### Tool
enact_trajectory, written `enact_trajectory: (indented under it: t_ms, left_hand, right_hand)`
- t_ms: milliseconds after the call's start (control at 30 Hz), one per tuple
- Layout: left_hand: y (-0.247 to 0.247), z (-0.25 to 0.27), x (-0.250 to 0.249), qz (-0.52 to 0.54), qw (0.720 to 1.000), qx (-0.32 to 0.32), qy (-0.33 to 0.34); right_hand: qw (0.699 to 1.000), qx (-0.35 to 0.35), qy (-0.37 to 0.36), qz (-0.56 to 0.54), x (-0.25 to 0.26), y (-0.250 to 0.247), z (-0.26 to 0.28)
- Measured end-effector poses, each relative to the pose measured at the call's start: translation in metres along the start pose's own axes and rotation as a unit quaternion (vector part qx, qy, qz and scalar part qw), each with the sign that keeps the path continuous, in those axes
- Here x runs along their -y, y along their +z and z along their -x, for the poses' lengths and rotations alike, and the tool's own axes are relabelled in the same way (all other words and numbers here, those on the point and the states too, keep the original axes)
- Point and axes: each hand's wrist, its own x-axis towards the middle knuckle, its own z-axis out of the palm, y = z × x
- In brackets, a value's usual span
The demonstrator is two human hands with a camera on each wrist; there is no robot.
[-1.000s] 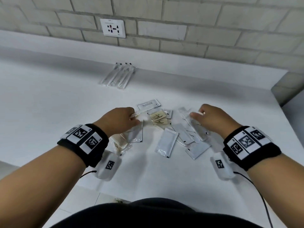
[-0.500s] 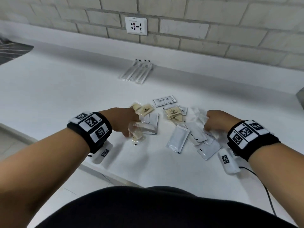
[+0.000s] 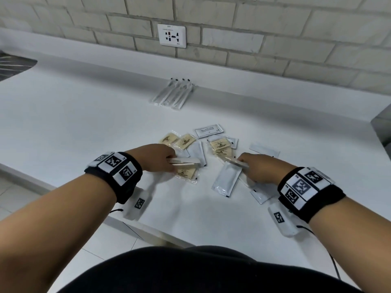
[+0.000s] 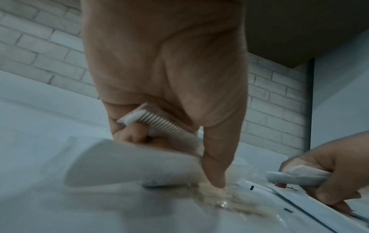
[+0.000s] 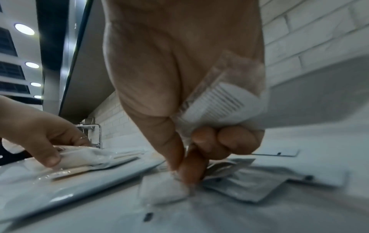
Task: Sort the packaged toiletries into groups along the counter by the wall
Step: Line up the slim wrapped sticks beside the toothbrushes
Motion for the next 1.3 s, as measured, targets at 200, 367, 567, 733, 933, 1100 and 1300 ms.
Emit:
enact_trajectory:
  t_ms: [200,367,567,733,933,1100,1300]
  left_hand:
    - [-0.005,-0.003,0.003,0.029,0.997,-0.076,-0.013]
    - [-0.011,-0.003,0.011,0.033,0.998,-0.059,-0.014]
    - [-0.013,0.000,0.020,0.092,0.992,-0.081,-0.027]
    - [-0.020,-0.006,0.028,0.108,0.990,-0.093,-0.018]
    - [-0.042,-0.023,0.039,0.109,0.990,-0.090,0.018]
    - [-0.061,-0.042,0.047,0.115,0.989,-0.082,0.037]
    - [-0.084,-0.084,0.050,0.229,0.971,-0.056,0.026]
  right_hand:
    - [0.998,-0.055,-0.006,0.043,-0.009,-0.003,0.006]
    - [0.996,-0.061,0.032,0.049,0.013,0.007,0.006]
    - [0.997,-0.011,0.073,0.036,0.024,0.011,0.007]
    - [0.991,0.034,0.101,-0.079,0.017,0.009,0.006]
    - [0.992,0.093,0.077,0.033,0.019,-0.019,0.026]
    - [0.981,0.157,0.068,-0.087,-0.003,-0.077,0.039]
    - [0.982,0.027,0.086,-0.169,-0.006,-0.100,-0.028]
